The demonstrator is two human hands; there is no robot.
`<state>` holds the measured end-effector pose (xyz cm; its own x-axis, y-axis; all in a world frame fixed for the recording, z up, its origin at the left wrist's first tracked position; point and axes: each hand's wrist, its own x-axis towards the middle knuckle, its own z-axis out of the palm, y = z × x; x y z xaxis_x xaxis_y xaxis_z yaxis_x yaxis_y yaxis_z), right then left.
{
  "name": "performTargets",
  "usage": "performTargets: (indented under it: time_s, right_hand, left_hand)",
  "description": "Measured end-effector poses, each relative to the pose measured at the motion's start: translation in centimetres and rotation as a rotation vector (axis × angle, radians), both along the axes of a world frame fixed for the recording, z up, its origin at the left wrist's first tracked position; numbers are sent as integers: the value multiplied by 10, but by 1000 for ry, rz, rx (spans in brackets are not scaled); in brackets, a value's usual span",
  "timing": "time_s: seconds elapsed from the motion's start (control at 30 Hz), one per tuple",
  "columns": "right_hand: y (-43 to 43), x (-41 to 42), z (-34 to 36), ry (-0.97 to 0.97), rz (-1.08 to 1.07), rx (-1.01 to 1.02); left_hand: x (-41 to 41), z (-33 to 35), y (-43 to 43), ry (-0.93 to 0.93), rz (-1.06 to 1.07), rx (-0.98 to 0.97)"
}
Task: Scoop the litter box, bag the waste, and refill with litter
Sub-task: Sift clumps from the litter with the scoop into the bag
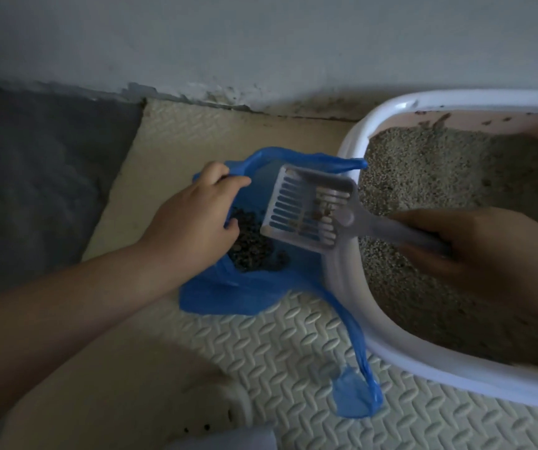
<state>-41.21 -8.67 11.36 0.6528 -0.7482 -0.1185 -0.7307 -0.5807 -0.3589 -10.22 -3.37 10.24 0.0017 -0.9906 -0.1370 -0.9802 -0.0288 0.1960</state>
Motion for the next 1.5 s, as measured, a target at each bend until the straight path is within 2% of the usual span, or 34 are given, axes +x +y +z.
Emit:
performTargets:
  time_s: [0.13,0.23,0.33,0.5,1.03,1.33,1.5]
  right_hand:
    - [5,37,1,37,40,-214]
    - [9,55,-7,125,108,-310]
    - [9,61,-9,120,164,-359]
    - [11,55,-12,164,143,-319]
    - [32,45,-20,117,127,-266]
    - [28,39,-35,24,82,-208]
    - [27,30,-29,-150,-4,-61]
  left_hand:
    - [6,6,3,1,17,-3]
    - [7,8,6,-10,35,7]
    - [8,9,9,-28,34,13]
    - [7,10,10,-47,34,6]
    - [-2,6,7,13,11,-10]
    - [-5,9,6,-5,11,-30]
    - [-6,9,6,-2,26,-41]
